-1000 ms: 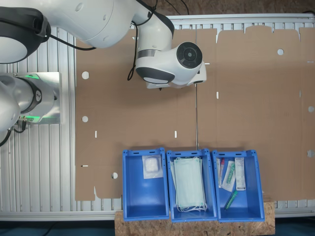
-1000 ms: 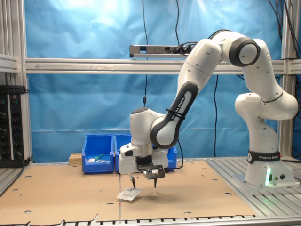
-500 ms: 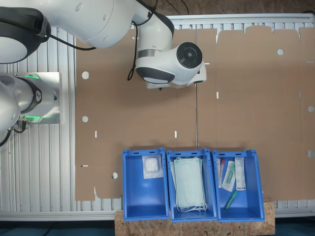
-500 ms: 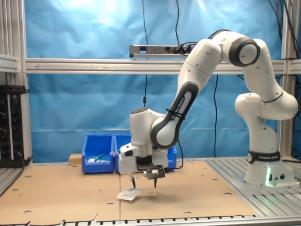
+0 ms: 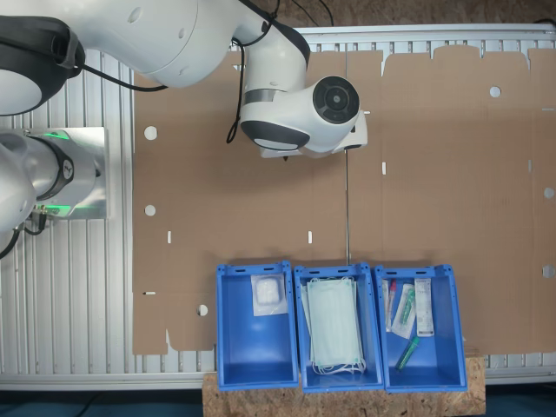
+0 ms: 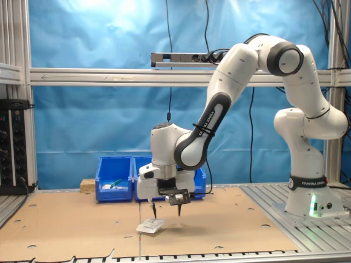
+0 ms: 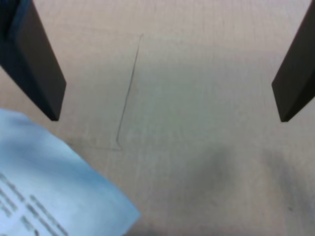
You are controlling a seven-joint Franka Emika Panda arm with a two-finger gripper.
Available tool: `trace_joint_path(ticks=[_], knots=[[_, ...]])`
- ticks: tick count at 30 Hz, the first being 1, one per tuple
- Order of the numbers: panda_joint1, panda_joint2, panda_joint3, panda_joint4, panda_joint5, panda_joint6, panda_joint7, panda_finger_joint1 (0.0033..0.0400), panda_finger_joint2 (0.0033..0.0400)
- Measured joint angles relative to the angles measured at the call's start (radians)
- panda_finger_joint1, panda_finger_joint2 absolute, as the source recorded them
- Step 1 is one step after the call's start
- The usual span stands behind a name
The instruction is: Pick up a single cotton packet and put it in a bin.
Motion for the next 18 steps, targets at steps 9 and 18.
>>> trace_joint_path(ticks=[9, 18], knots=[[0.000, -0.028, -0.011, 0.000, 0.000, -0.002, 0.030, 0.0400, 0.0400], [0.000, -0.054, -0.015, 0.001, 0.000, -0.002, 0.088, 0.0400, 0.0400]])
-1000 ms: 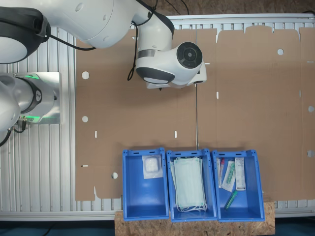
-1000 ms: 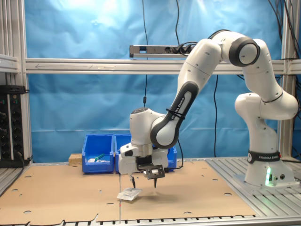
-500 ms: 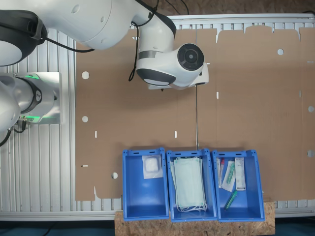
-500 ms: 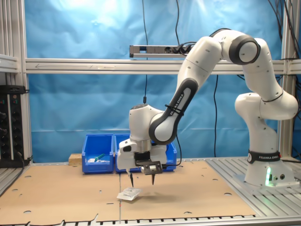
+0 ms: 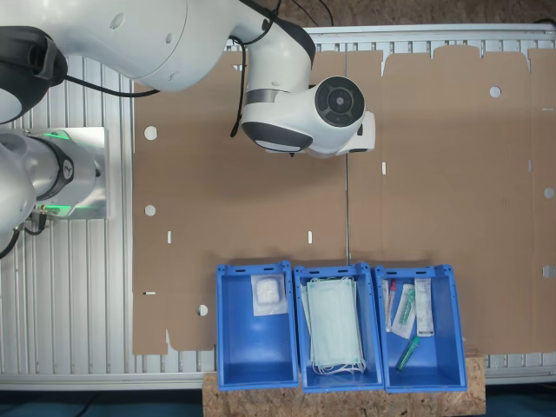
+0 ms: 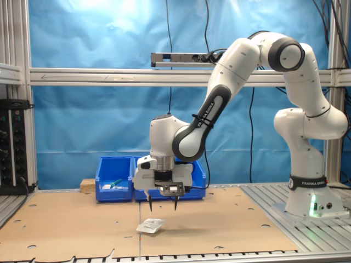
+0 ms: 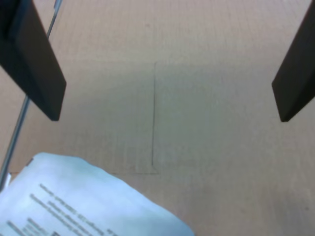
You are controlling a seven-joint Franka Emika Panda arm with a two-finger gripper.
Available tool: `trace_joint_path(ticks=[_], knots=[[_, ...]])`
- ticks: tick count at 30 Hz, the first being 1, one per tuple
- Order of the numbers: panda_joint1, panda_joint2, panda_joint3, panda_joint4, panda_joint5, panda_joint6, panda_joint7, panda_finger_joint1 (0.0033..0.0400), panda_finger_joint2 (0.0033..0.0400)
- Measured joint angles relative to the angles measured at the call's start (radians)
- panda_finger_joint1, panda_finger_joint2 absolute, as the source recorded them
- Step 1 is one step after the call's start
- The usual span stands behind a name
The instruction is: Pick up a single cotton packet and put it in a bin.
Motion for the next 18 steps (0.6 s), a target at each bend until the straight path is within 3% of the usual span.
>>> trace_joint_path(ticks=[9, 18], knots=[[0.000, -0.007, 0.000, 0.012, 0.000, 0.000, 0.056, 0.0400, 0.0400], [0.003, -0.011, 0.000, 0.028, 0.000, -0.004, 0.141, 0.0400, 0.0400]])
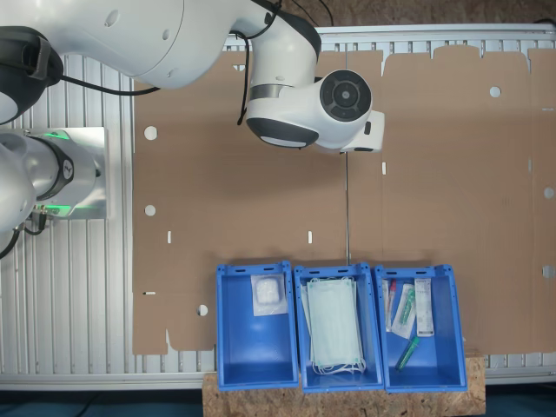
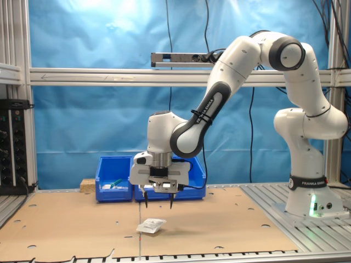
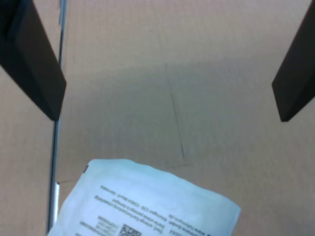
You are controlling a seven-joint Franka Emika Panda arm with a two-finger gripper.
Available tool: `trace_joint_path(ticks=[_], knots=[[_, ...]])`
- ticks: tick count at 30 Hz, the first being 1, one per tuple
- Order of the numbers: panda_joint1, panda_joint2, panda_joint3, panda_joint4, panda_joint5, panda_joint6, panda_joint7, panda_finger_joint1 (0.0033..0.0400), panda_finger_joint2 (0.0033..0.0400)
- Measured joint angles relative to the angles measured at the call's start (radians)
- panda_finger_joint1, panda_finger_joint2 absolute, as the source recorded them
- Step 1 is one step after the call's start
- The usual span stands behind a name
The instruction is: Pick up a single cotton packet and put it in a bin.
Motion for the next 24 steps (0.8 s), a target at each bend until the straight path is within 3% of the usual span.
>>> trace_joint_path(ticks=[24], knots=[[0.056, -0.001, -0.004, 0.026, 0.000, -0.033, 0.222, 0.0400, 0.0400]])
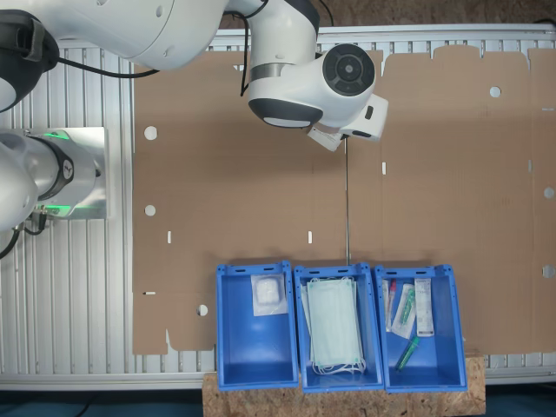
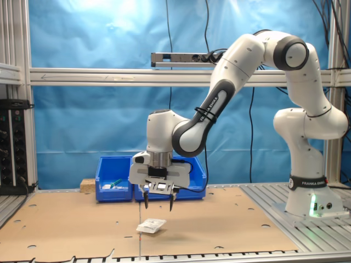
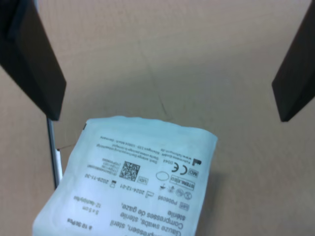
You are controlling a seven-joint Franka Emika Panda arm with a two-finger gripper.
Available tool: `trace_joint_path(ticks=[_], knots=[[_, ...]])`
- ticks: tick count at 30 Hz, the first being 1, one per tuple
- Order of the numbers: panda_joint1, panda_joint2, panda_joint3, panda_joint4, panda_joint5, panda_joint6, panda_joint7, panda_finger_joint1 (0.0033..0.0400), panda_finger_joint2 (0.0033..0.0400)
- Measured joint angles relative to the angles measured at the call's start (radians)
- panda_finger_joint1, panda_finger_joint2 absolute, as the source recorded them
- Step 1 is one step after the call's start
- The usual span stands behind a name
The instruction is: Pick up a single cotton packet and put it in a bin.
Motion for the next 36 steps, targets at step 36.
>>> trace_joint_path(ticks=[36], knots=[[0.021, 0.028, -0.006, 0.121, -0.008, -0.133, 0.228, 0.0400, 0.0400]])
